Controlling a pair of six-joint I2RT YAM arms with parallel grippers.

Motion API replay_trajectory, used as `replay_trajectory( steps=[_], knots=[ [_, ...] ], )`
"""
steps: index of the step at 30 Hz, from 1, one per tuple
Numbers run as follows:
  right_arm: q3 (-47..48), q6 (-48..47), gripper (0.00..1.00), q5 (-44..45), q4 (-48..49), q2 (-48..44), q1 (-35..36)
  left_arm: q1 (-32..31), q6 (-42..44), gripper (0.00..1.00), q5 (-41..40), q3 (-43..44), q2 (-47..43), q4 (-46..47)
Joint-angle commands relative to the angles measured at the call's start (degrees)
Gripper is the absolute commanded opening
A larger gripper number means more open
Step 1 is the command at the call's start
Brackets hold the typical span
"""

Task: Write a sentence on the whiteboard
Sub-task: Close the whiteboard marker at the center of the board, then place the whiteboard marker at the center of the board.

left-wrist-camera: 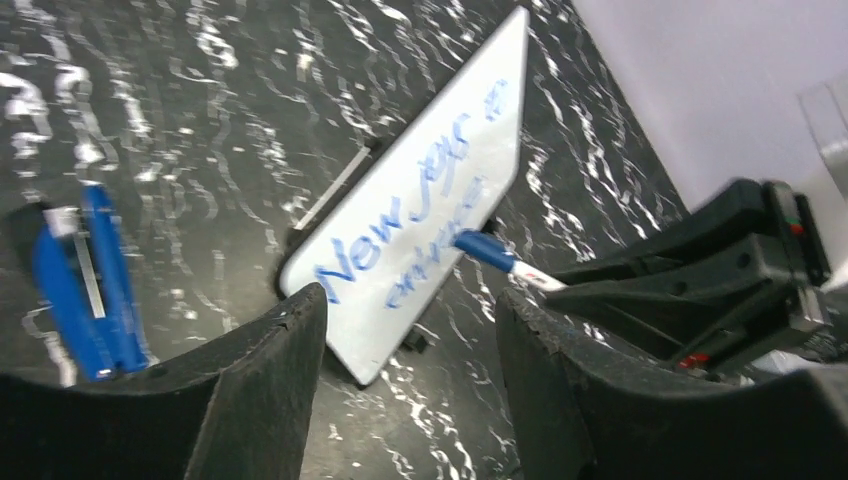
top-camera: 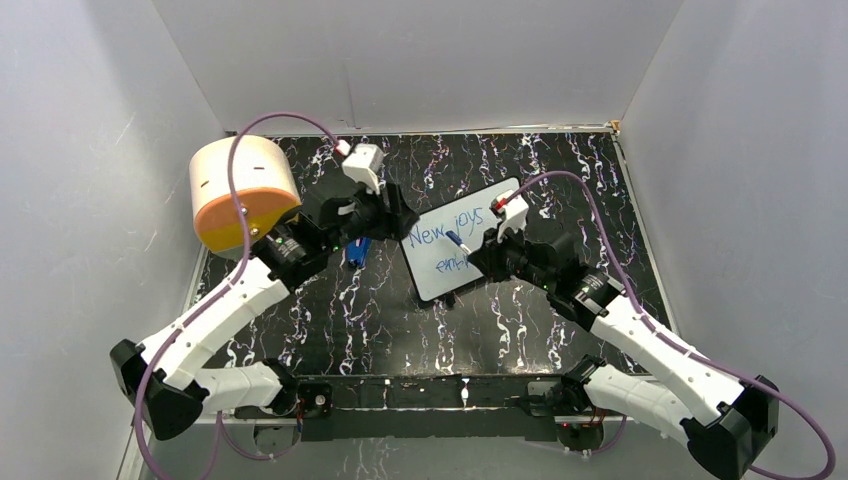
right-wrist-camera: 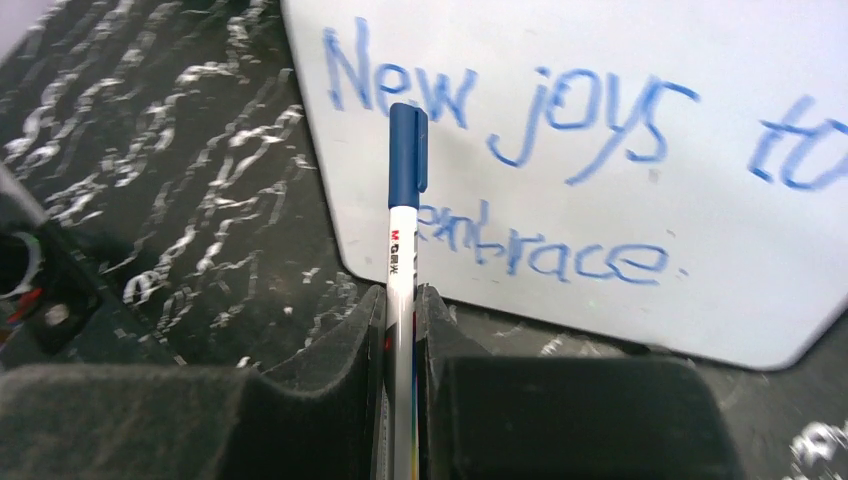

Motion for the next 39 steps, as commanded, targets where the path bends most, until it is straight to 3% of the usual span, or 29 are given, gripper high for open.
replay_trajectory(
  steps=[1, 9, 14, 26, 35, 39],
  knots=[
    [2.5, -0.4, 0.00, 13.6, -5.3, -2.1, -0.4, 5.2, 4.8, 0.62, -4.3, 1.0, -3.4, -2.9],
    [-1.5, 5.1, 0.00, 35.5, -10.0, -4.8, -0.9, 13.9, 7.7, 0.81, -11.3, -9.0, -12.5, 1.5],
    [-4.5, 11.9, 0.00, 45.1, -13.1, -5.0, -3.6, 17.8, 8.1, 0.86, -11.9, -15.4, -16.0, 4.6],
    [-15.6, 15.4, 0.00, 34.9, -0.8, 0.7, -22.9, 20.5, 12.9, 0.92, -12.9, -21.3, -24.6, 7.4],
    [-14.0, 18.7, 0.00, 27.0, 1.5, 11.0, -30.0, 20.5, 14.0, 0.93, -14.7, -25.1, -31.7, 11.0],
    [-14.1, 21.8, 0.06, 26.2, 1.3, 13.8, -30.3, 20.5, 14.4, 0.93, -14.4, -26.1, -33.8, 12.2]
  ],
)
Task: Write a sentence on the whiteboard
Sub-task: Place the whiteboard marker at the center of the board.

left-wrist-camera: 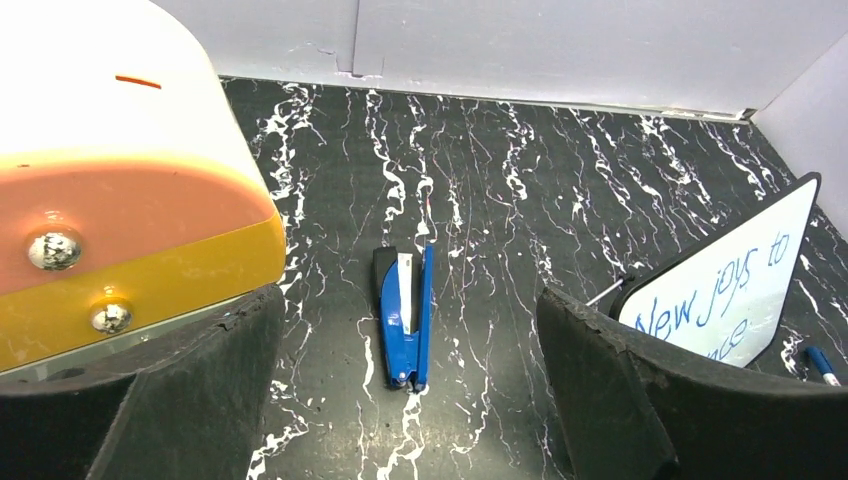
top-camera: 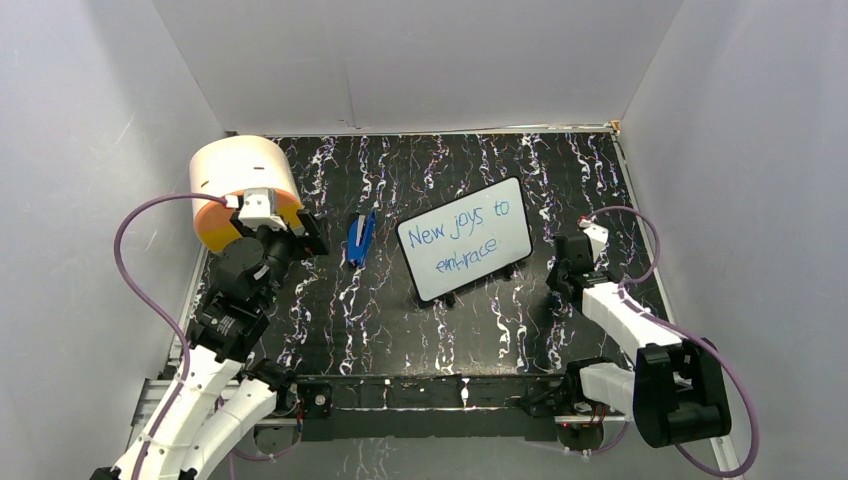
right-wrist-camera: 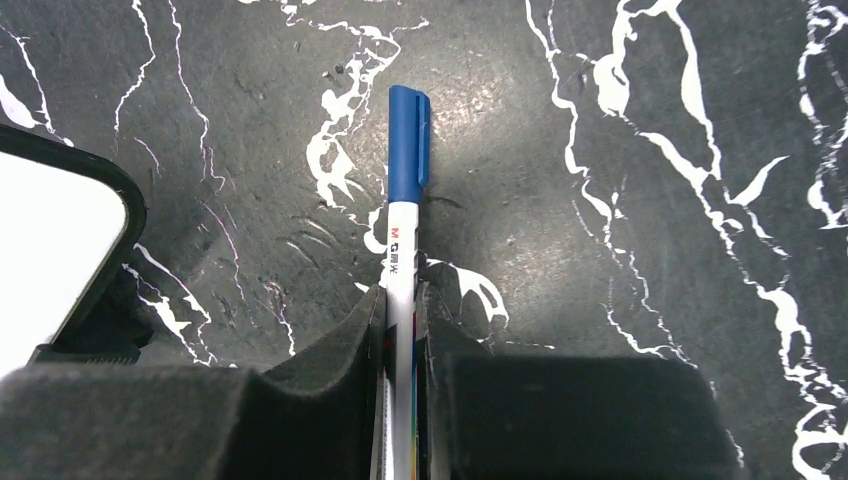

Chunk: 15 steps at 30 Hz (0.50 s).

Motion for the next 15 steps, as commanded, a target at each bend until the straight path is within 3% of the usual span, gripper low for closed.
replay_trajectory(
  steps=[1, 11, 15],
  knots=[
    [1.9, 5.0, 0.09, -2.4, 2.0, 1.6, -0.5, 0.3, 1.2, 0.93, -1.1, -1.3, -2.2, 3.6],
    [2.0, 3.5, 0.56, -1.9, -3.4, -8.5, -0.5, 0.3, 1.8, 0.93, 0.9, -2.3, -4.9, 3.7],
    [3.8, 1.5, 0.69, -1.4, -7.8, -14.3, -0.6, 0.3, -0.4, 0.93, 0.3, -2.2, -7.2, 1.3]
  ],
)
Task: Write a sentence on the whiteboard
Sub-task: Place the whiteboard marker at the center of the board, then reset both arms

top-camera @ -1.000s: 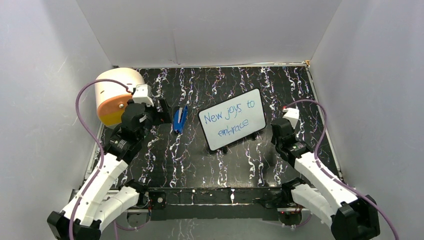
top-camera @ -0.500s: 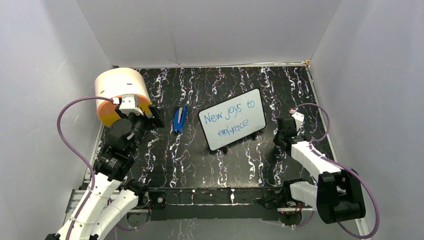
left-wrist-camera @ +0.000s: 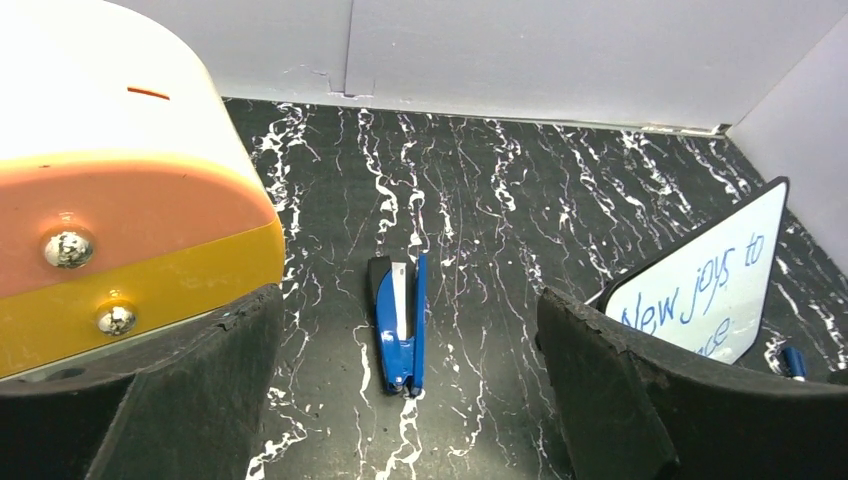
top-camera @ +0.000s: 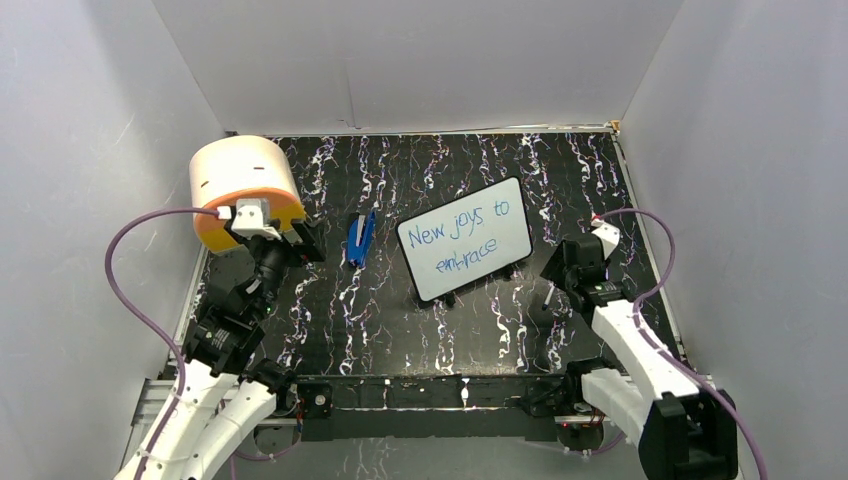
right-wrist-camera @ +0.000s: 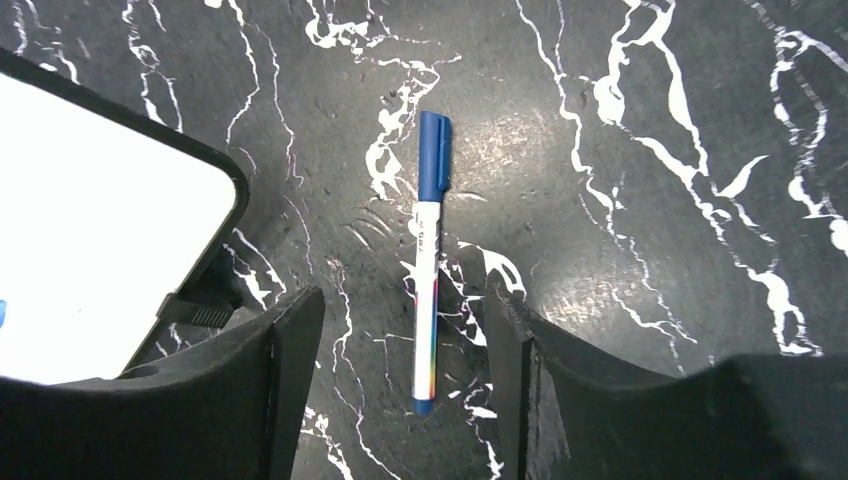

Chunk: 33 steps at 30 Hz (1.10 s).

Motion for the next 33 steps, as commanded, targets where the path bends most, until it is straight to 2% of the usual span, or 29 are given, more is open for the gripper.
replay_trajectory(
  steps=[1, 10, 16, 25, 33],
  knots=[
    [4.5, -2.5, 0.72, 1.5, -5.5, -6.5, -0.3, 0.3, -2.4, 0.93, -0.5, 0.6, -2.9, -1.3],
    [13.7, -13.6, 0.98, 4.3, -12.0, -24.1, -0.3, 0.3, -5.6, 0.94, -4.0, 5.0, -10.6, -11.3],
    [16.2, -19.9, 0.99, 5.2, -11.5, -34.5, -0.3, 0.3, -6.1, 0.94, -8.9, 6.9, -16.3, -17.0],
    [8.4, -23.1, 0.99, 6.0, -6.0, -49.2, -0.3, 0.3, -6.6, 0.94, -9.0, 2.4, -25.1, -14.7],
    [7.4, -24.1, 0.99, 4.9, -5.8, -50.5, -0.3, 0.3, -5.8, 0.94, -7.9, -5.0, -30.3, -9.4]
  ],
)
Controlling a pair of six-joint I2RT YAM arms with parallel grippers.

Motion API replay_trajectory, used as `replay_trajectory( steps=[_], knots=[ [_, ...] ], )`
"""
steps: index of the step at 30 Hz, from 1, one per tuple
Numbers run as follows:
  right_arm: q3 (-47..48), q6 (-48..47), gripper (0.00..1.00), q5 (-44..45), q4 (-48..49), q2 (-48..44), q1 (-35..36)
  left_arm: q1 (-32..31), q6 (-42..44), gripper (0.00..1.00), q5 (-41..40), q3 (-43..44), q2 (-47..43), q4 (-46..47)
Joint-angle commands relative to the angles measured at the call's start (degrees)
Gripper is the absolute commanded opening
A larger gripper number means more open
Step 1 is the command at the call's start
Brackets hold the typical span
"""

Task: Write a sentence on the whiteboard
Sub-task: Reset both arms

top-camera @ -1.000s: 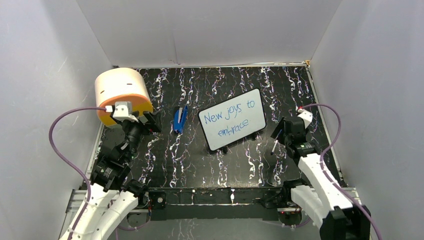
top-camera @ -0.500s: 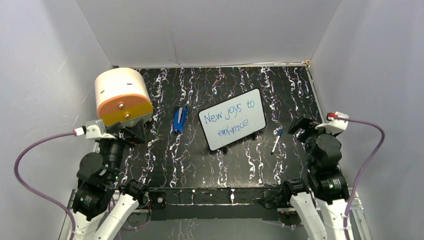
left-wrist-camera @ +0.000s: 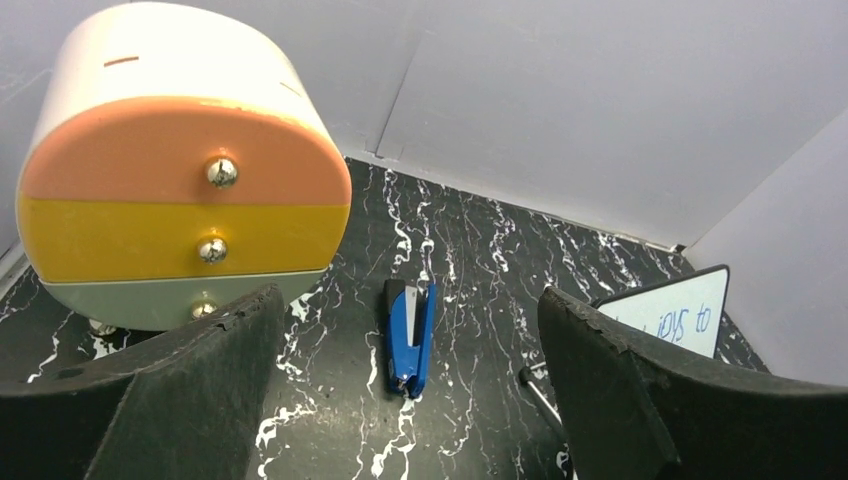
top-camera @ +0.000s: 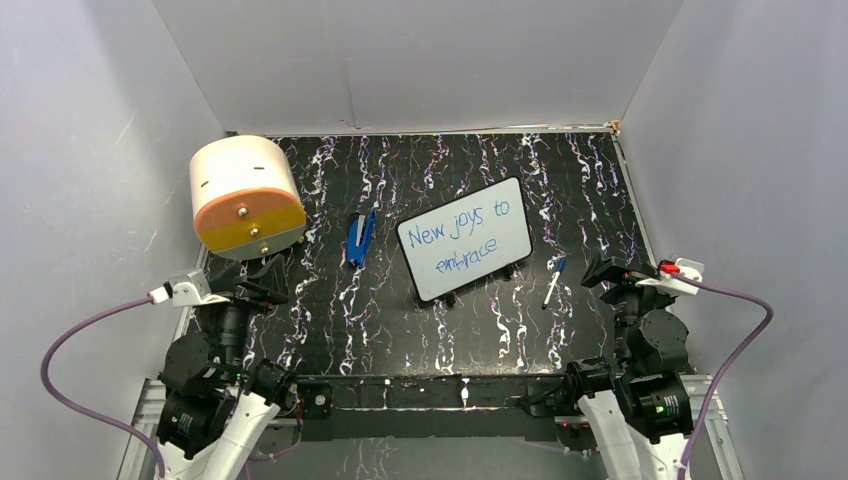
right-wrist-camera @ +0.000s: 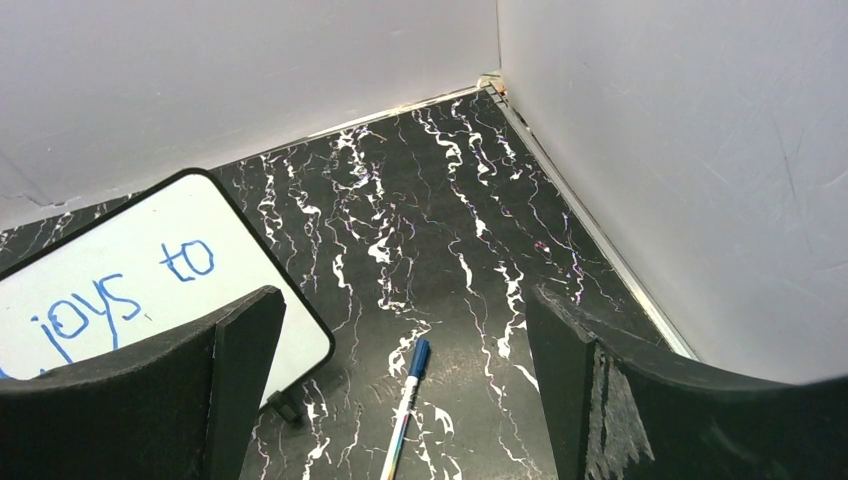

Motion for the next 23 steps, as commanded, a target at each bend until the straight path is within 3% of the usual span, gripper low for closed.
replay_trajectory(
  steps=[1, 23],
  knots=[
    [0.0, -1.6, 0.99, 0.0, 3.9, -0.6, -0.3, 0.3, 0.8, 0.94, 0.0, -2.0, -1.3, 4.2],
    [-0.8, -1.8, 0.99, -1.2, 5.0, -0.3, -0.3, 1.0, 1.7, 0.94, 0.3, -2.6, -1.4, 4.0]
  ],
)
